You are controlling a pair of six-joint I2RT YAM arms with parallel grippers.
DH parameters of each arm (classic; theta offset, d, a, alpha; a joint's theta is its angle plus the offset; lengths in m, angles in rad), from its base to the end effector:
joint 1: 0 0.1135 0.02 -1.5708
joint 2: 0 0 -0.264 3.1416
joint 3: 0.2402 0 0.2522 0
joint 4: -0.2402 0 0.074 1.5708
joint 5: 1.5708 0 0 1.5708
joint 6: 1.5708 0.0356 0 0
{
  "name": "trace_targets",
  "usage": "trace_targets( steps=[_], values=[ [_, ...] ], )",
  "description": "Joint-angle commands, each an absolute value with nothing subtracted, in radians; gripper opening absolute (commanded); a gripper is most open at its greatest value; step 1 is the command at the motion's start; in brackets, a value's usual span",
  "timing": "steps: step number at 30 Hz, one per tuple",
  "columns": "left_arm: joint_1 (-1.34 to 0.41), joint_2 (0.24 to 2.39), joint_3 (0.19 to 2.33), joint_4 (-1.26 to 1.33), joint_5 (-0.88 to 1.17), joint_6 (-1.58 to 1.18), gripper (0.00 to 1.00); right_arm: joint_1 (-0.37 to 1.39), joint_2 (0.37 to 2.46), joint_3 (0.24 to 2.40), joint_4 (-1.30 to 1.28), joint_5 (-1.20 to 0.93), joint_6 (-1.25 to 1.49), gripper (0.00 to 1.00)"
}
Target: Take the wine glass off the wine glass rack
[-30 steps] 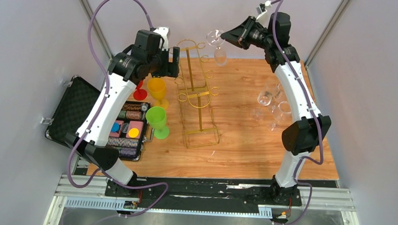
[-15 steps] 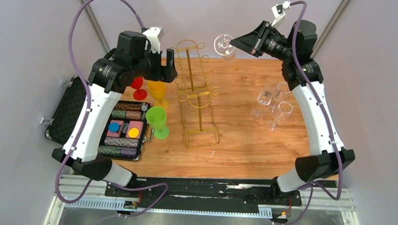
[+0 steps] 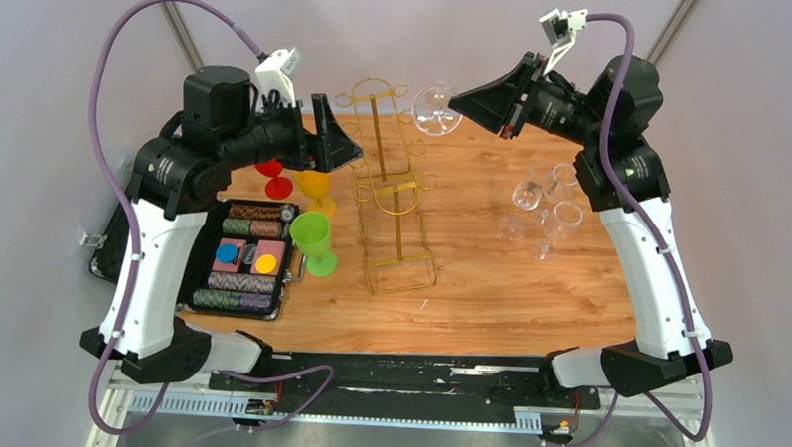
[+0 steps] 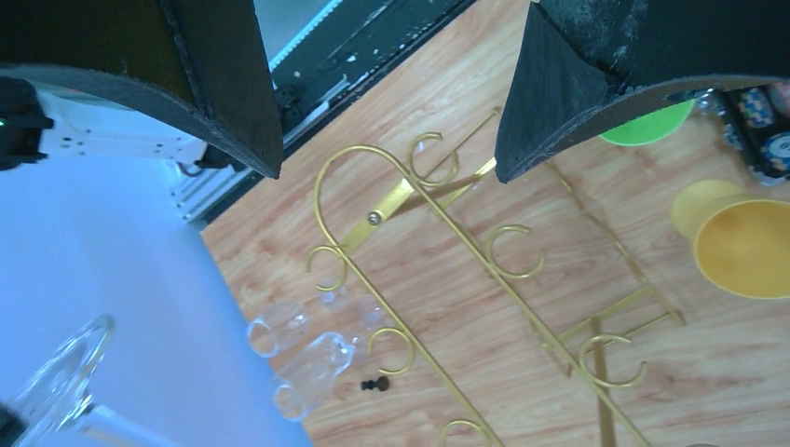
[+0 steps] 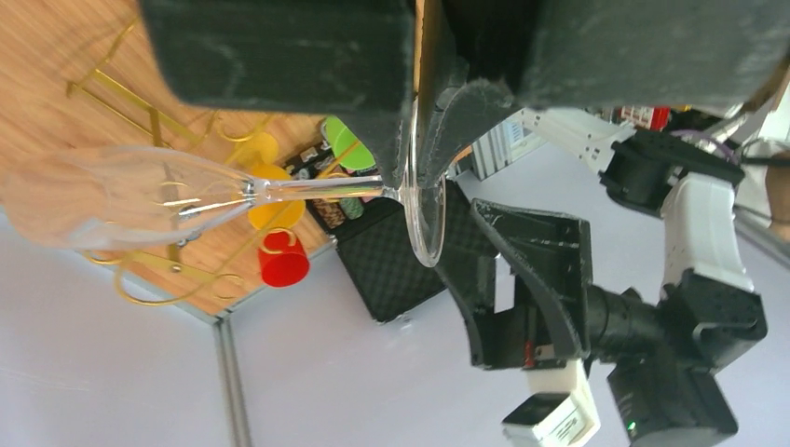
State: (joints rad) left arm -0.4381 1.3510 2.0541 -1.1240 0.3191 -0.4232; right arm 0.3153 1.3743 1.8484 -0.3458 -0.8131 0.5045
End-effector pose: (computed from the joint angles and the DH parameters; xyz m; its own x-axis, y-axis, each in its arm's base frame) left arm 0.1844 -0.0987 0.5313 -0.6093 -0.1452 -0.7796 0.4517 0.7444 -0.4917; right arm 0.2360 0.1042 0.5502 -0.3276 0.2426 -0.9131 -0.8450 0.3572 0.3980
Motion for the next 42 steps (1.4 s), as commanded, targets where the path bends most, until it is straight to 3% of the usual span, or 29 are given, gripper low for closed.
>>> trace_targets(
  steps=[1, 18, 42],
  values=[
    [-0.437, 1.296, 2.048, -1.036, 0.395, -0.55, 0.91, 0.398, 1.345, 1.91, -0.362, -0.789, 0.366, 0.0],
    [-0.437, 1.111, 1.882, -0.823, 0.373, -0.822, 0.89, 0.668, 1.282, 1.84, -0.343, -0.702, 0.12, 0.0],
    [-0.437, 1.099, 1.723, -0.625, 0.567, -0.986, 0.86, 0.967, 1.25, 1.662, -0.15, -0.586, -0.258, 0.0]
  ],
)
